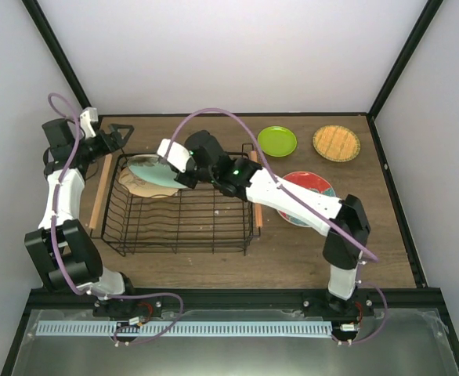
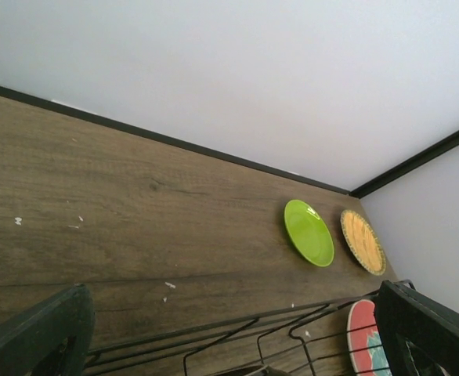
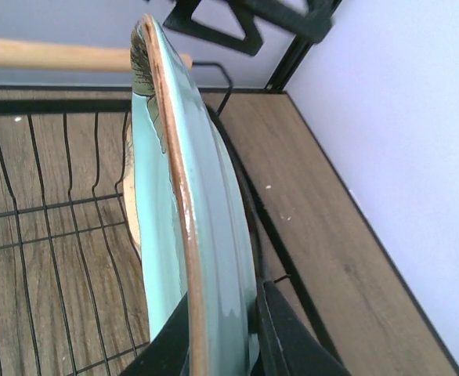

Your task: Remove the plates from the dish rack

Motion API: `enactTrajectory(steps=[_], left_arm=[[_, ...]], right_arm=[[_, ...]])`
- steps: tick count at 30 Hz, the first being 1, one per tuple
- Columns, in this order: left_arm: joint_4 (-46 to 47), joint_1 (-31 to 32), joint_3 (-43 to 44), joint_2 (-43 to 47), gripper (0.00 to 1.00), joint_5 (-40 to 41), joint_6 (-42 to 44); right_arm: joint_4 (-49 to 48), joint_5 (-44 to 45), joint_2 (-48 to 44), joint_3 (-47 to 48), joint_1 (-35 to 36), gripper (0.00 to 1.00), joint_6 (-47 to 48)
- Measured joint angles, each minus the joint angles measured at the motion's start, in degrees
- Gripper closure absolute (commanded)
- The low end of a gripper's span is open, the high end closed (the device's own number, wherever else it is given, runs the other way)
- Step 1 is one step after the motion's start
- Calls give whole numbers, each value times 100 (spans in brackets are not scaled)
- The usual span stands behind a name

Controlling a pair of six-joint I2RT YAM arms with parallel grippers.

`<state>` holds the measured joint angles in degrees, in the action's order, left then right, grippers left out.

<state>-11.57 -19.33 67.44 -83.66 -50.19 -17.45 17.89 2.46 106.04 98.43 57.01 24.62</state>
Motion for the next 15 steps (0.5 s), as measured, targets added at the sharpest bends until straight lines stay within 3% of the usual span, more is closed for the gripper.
enactTrajectory(steps=[10,15], left_arm=[[328,-68,828,-470,0,20,-439],[573,-68,1043,-553,0,0,-667]], right_arm=[[339,334,-1178,2,-142,99,-232],[393,280,-1690,57,-1141,99,-1080]])
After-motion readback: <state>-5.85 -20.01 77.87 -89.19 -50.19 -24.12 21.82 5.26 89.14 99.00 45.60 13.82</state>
